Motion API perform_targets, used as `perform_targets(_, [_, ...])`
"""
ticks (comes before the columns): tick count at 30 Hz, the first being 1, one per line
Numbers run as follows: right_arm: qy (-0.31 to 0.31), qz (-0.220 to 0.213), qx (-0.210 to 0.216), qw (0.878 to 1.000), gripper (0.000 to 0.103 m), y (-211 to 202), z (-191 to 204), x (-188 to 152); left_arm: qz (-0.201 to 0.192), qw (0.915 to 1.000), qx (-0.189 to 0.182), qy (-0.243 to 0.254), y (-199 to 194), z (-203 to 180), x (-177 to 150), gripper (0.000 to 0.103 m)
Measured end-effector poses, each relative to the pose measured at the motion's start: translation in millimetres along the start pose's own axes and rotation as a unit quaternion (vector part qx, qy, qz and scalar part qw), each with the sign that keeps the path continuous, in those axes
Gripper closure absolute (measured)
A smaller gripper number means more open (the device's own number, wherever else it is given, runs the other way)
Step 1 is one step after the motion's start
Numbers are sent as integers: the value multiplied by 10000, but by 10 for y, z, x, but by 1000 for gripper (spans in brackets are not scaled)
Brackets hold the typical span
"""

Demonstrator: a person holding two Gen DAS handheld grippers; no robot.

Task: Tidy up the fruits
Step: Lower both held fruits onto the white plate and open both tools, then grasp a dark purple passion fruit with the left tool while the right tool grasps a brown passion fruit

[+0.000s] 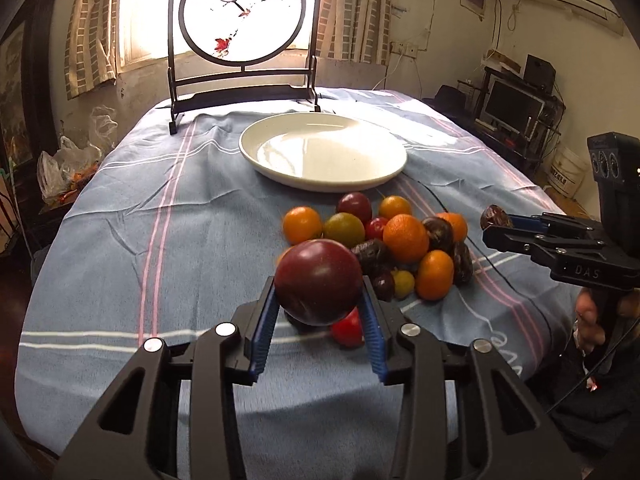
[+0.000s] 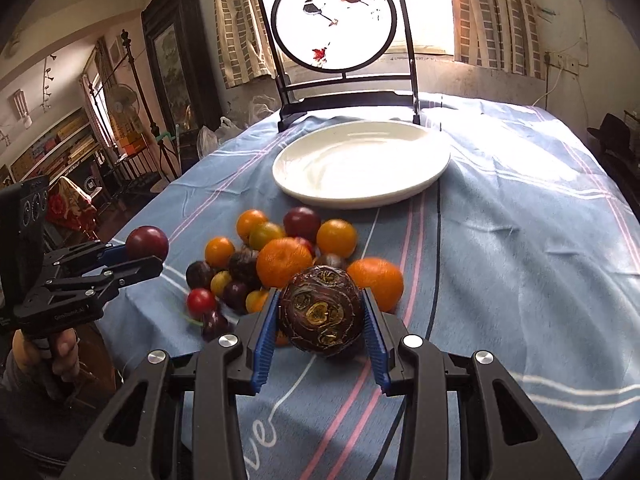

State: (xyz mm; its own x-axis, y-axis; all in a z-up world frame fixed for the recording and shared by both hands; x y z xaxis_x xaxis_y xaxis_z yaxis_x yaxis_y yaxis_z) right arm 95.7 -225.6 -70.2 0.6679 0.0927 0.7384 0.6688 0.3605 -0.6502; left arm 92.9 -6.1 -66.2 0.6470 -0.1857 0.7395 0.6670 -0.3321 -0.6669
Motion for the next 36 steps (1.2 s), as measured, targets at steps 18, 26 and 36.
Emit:
perform_targets(18, [385, 281, -527, 9975, 40, 1501, -672, 1472, 1180, 9896, 159, -806, 1977, 423, 1571, 59])
perform_targets(26, [221, -41, -567, 9981, 40, 810, -602, 1058, 439, 9978, 105, -482, 948, 358, 1207, 28])
perform_targets(36, [498, 38, -360, 9981, 40, 156, -492, 7, 653, 9968, 217, 407, 321, 66, -98, 28])
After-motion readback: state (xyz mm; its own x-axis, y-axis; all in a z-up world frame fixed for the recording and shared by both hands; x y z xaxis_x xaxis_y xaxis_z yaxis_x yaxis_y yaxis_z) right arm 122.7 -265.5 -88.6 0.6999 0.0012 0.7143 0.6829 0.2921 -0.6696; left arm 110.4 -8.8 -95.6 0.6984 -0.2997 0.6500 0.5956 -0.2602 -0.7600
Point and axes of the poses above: each gripper's, at about its wrist camera, not at the fingertips, and y roughly the way its jaws point, z to its left, x to its top, the point moved 5 cm from there along y, roughly the way its jaws point
